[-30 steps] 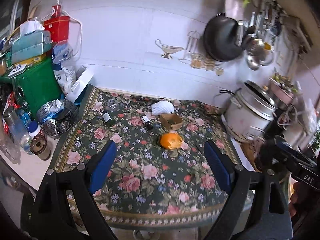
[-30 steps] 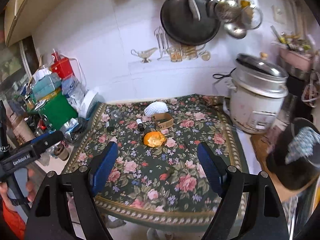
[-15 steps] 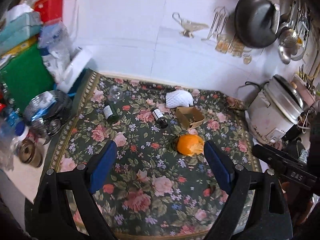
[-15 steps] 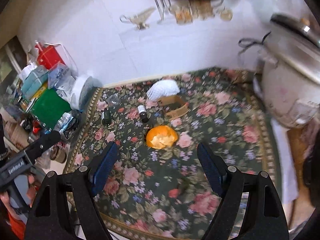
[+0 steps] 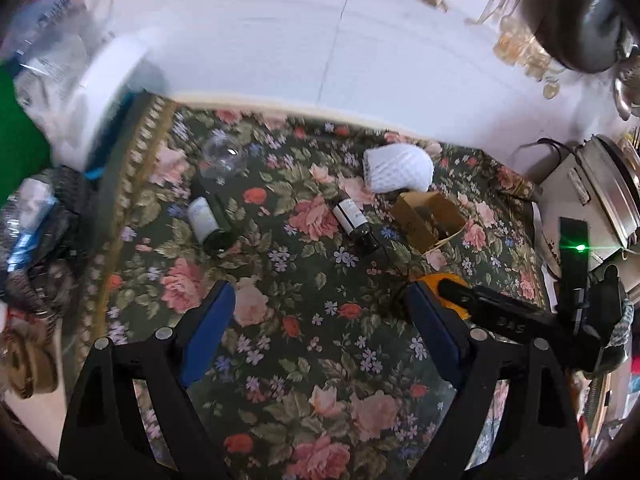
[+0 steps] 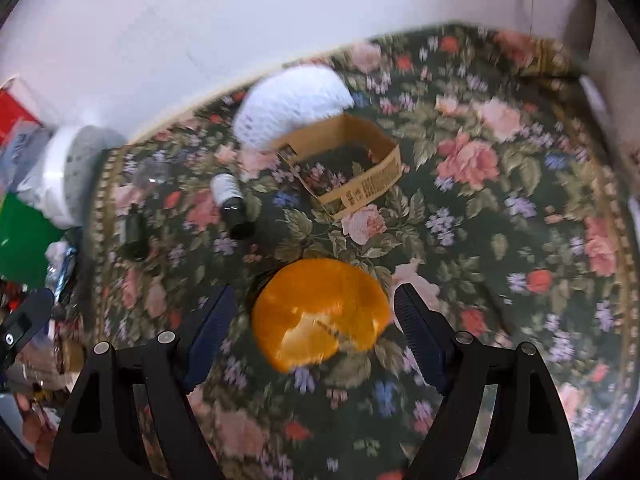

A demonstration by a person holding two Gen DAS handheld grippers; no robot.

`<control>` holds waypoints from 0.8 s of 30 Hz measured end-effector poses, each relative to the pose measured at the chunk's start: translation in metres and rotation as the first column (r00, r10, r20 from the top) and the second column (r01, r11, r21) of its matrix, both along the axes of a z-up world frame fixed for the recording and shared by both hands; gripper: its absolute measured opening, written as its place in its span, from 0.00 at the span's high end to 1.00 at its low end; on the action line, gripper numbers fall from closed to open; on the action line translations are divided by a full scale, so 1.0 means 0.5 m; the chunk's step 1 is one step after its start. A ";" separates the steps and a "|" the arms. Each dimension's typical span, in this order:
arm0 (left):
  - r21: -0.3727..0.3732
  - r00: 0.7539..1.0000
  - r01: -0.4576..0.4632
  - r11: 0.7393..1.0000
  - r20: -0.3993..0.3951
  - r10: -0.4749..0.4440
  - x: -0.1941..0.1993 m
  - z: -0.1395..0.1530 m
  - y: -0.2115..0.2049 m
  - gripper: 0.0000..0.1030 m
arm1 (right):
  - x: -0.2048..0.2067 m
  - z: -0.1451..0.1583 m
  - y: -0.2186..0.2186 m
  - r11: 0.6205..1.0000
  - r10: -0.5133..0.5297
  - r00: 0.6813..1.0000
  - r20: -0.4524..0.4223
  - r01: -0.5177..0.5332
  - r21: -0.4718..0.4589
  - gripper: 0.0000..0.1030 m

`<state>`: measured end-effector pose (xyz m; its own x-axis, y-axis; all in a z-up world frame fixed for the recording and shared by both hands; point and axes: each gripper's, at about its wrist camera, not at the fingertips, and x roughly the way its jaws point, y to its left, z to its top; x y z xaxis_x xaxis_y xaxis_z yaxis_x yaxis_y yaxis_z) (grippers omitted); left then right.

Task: Collect trash
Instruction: 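Grasp the orange peel with the right tool while the left tool grasps the brown bottle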

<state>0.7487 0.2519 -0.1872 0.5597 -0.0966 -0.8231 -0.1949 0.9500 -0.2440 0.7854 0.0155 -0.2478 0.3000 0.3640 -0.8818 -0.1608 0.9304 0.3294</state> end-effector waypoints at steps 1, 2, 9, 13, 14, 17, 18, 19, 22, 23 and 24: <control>-0.007 1.000 0.003 1.000 -0.005 -0.003 0.006 -0.006 0.000 0.14 | 0.007 -0.017 0.005 1.000 0.000 1.000 -0.018 0.000 -0.005 0.23; -0.015 1.000 0.009 1.000 -0.014 -0.009 0.017 -0.016 0.000 0.14 | 0.012 -0.026 0.011 1.000 0.001 1.000 -0.026 -0.001 -0.010 0.23; -0.048 0.997 0.047 0.998 -0.052 -0.049 0.103 -0.075 0.000 0.20 | 0.009 -0.047 0.033 0.999 0.046 0.998 -0.030 -0.047 -0.009 0.42; -0.080 0.997 0.025 0.996 -0.074 -0.031 0.161 -0.111 0.004 0.25 | 0.005 -0.029 0.035 0.998 0.057 0.998 0.007 -0.057 -0.009 0.62; -0.085 0.996 0.024 0.996 -0.078 -0.030 0.175 -0.119 0.001 0.27 | 0.004 -0.027 0.034 0.998 0.060 0.998 0.010 -0.060 -0.005 0.64; -0.091 0.995 0.039 0.995 -0.085 -0.046 0.206 -0.137 -0.016 0.31 | 0.003 -0.022 0.026 0.998 0.055 0.998 0.011 -0.055 0.011 0.74; -0.082 0.995 0.045 0.996 -0.084 -0.052 0.216 -0.142 -0.024 0.32 | 0.002 -0.020 0.021 0.999 0.049 0.999 0.014 -0.049 0.019 0.76; -0.072 0.995 0.048 0.996 -0.084 -0.054 0.222 -0.145 -0.028 0.33 | -0.001 -0.018 0.016 0.999 0.042 0.999 0.017 -0.043 0.021 0.78; -0.026 0.993 0.059 0.998 -0.103 -0.061 0.250 -0.173 -0.051 0.39 | -0.011 -0.005 -0.002 0.999 0.024 0.999 0.033 -0.025 0.022 0.80; -0.016 0.991 0.062 0.998 -0.114 -0.064 0.257 -0.183 -0.056 0.43 | -0.014 0.001 -0.010 1.000 0.016 0.999 0.038 -0.017 0.021 0.80; -0.004 0.990 0.069 0.998 -0.126 -0.068 0.266 -0.194 -0.061 0.47 | -0.017 0.006 -0.012 1.000 0.009 0.999 0.042 -0.009 0.021 0.80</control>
<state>0.8819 0.2214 -0.2843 0.4434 -0.1306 -0.8868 -0.1586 0.9623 -0.2210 0.7771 0.0096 -0.2448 0.3333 0.3852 -0.8605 -0.1832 0.9218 0.3417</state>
